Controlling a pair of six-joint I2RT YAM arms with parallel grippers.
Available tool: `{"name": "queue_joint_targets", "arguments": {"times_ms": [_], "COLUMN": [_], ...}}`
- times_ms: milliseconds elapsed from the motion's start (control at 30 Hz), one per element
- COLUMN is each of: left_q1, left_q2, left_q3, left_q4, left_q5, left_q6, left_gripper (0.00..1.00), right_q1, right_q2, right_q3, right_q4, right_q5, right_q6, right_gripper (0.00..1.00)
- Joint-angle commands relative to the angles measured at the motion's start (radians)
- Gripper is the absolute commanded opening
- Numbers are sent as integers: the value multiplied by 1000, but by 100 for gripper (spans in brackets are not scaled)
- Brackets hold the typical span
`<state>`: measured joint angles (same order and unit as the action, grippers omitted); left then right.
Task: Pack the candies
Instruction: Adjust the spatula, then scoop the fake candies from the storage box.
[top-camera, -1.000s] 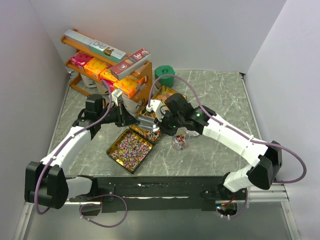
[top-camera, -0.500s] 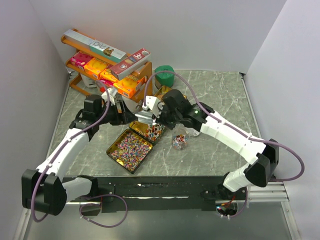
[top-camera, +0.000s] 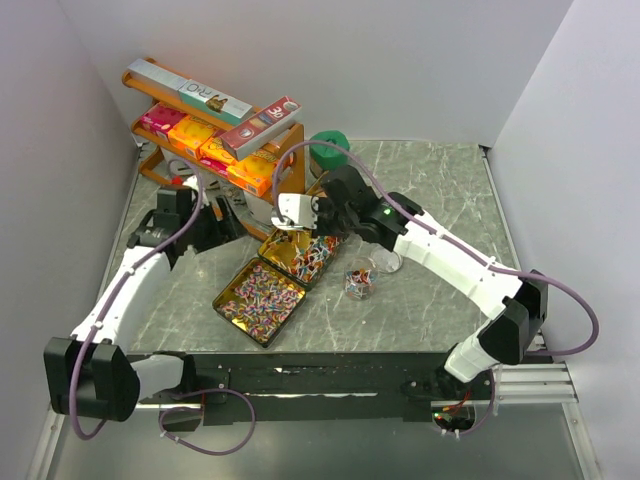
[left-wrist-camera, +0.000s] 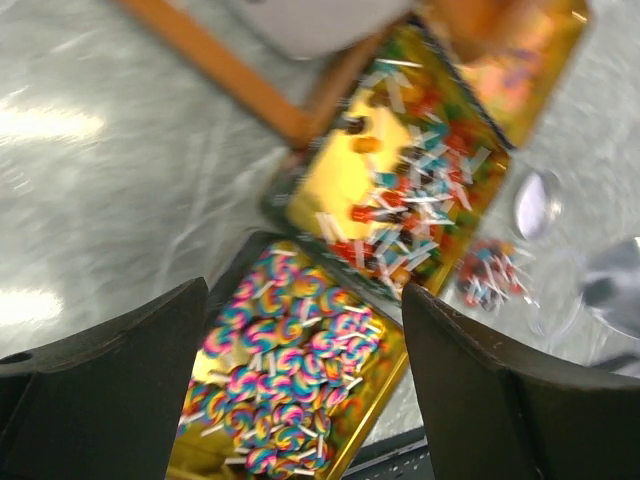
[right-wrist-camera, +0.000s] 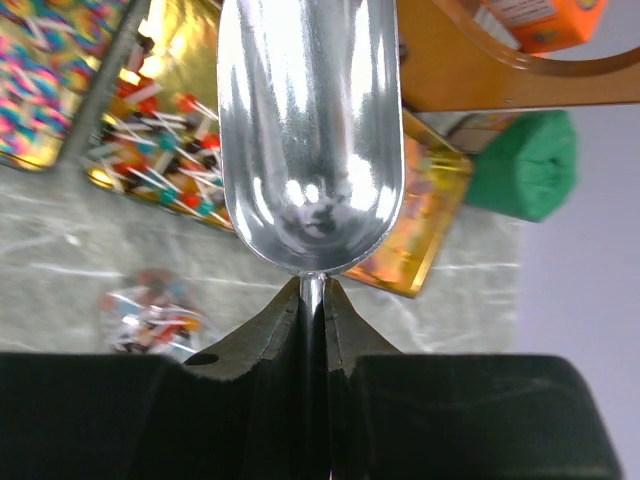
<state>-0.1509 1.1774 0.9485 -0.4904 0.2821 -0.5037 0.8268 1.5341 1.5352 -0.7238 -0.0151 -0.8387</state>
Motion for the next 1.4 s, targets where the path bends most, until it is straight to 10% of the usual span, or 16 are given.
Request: {"name": "queue_joint_targets", "arguments": {"times_ms": [0, 1367], "left_q1": [51, 74], "left_q2": [18, 251], "left_q3": [50, -145], "left_q4": [-144, -13], "left_q5": [-73, 164], "left_q6": [-65, -50], "left_gripper": [84, 60], "right_q1": [33, 452], "right_q2": [-15, 301], "right_q3": [23, -63], "right_q4": [15, -169], "right_q5": [92, 509], "right_q6": [-138, -40], "right_gripper": [0, 0]}}
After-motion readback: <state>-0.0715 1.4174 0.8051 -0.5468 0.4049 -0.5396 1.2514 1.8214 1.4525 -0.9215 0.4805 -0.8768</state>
